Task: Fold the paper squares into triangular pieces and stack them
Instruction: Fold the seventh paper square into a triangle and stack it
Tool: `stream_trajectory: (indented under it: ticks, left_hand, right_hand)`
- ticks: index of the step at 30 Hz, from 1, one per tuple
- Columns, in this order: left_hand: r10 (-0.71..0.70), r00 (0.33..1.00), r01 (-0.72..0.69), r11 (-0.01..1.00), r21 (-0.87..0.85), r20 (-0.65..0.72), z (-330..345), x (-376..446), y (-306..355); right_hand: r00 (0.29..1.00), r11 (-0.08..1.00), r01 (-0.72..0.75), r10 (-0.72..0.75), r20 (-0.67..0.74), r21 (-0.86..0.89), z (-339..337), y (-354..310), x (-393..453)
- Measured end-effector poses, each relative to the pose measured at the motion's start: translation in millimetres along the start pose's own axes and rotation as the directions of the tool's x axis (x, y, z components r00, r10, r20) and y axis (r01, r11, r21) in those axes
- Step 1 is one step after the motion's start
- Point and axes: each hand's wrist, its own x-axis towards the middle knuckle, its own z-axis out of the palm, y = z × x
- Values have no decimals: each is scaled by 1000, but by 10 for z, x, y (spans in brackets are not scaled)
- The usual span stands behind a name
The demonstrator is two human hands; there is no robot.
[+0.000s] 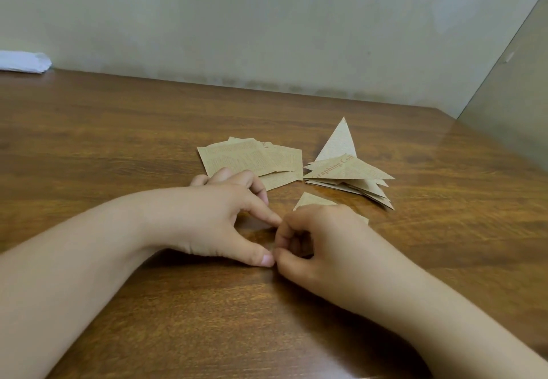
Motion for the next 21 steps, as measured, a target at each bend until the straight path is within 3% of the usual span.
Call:
stream_trajectory:
  ticks: [6, 21]
  left_hand:
    - [-11, 999, 12, 1000, -25, 39, -43, -17, 26]
    - [-33, 997, 34, 999, -11, 76, -39, -8, 24]
  right_hand:
    - [998, 997, -59, 58, 35, 57, -23, 74, -32]
    - [931, 933, -356, 358, 75, -44, -335, 512, -147]
